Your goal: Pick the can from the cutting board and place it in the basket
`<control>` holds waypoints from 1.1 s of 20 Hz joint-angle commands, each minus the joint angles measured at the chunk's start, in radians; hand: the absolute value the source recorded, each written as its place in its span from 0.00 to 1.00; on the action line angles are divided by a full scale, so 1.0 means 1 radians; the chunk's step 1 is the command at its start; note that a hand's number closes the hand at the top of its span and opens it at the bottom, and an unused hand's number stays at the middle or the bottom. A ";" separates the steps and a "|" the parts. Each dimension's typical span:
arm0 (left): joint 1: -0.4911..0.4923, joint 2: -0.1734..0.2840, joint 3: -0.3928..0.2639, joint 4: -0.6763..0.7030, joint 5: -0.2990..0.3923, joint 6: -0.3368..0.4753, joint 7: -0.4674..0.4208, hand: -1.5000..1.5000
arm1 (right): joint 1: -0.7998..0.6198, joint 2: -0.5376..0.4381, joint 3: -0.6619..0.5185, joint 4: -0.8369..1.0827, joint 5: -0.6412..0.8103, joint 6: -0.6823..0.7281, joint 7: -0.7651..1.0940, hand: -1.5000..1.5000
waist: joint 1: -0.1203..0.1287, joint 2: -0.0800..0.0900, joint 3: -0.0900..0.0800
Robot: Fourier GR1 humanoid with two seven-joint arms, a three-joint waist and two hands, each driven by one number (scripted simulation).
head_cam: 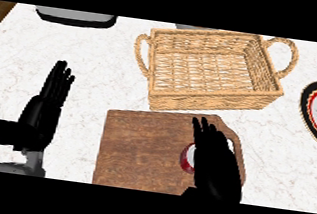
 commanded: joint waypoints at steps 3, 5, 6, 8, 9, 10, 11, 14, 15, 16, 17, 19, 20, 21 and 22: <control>-0.083 -0.015 0.037 0.070 -0.006 -0.021 0.003 0.50 | 0.007 0.004 -0.001 0.072 0.015 -0.072 0.009 0.00 | -0.002 0.001 0.000; 0.009 -0.042 -0.012 -0.052 -0.051 0.015 0.035 0.50 | -0.048 0.004 -0.016 0.060 -0.032 -0.035 0.051 0.00 | 0.002 0.000 0.000; -0.027 0.007 0.043 -0.050 0.000 -0.032 0.075 0.50 | -0.002 0.004 -0.047 0.104 0.017 -0.083 -0.035 0.00 | 0.001 0.000 0.000; -0.014 0.014 0.079 -0.005 0.010 -0.053 0.024 0.50 | -0.091 0.004 -0.112 0.128 -0.044 -0.042 -0.035 0.00 | 0.002 0.000 0.000; -0.011 -0.028 0.021 -0.018 -0.041 -0.023 0.034 0.50 | -0.091 0.004 -0.067 0.162 -0.048 -0.097 -0.007 0.00 | 0.002 0.000 0.000; 0.028 0.011 0.040 -0.078 -0.007 -0.058 0.057 0.50 | 0.032 -0.004 -0.015 0.145 -0.004 -0.095 -0.077 1.00 | 0.001 -0.001 0.000; 0.021 -0.032 0.005 -0.101 -0.044 -0.007 0.083 0.50 | 0.003 -0.038 -0.069 0.074 -0.052 0.007 -0.080 1.00 | 0.000 -0.001 0.000; -0.002 -0.022 0.066 0.018 -0.003 -0.050 -0.012 0.50 | -0.024 -0.046 -0.008 0.087 -0.018 0.043 -0.096 1.00 | -0.001 0.000 0.000; 0.051 -0.034 0.019 -0.050 -0.042 -0.026 0.022 0.50 | -0.014 -0.012 0.044 0.177 0.030 -0.023 -0.096 1.00 | 0.003 0.000 0.000; 0.001 -0.045 0.045 0.015 -0.039 -0.022 -0.025 0.50 | -0.040 -0.061 -0.026 0.204 -0.003 -0.030 -0.182 1.00 | 0.001 0.001 0.000; 0.021 -0.021 0.033 -0.073 -0.036 -0.038 0.064 0.50 | 0.032 -0.048 0.038 0.075 0.026 0.012 -0.100 1.00 | -0.001 -0.001 0.000; -0.007 -0.033 0.065 0.029 -0.022 -0.060 -0.022 0.50 | -0.034 0.001 0.035 0.150 0.052 0.004 -0.102 1.00 | 0.000 0.000 0.000; -0.025 0.006 0.092 -0.046 0.000 -0.070 0.082 0.50 | -0.035 -0.026 0.011 0.084 0.043 0.053 -0.096 1.00 | 0.000 -0.001 0.000; 0.026 -0.042 0.026 -0.095 -0.048 -0.030 0.077 0.50 | -0.056 -0.050 -0.024 0.182 0.045 0.004 -0.167 1.00 | 0.002 0.000 0.000; -0.021 -0.031 0.047 -0.066 -0.043 -0.037 0.087 0.50 | -0.072 -0.002 0.018 0.230 0.091 -0.042 -0.150 1.00 | 0.002 0.000 0.000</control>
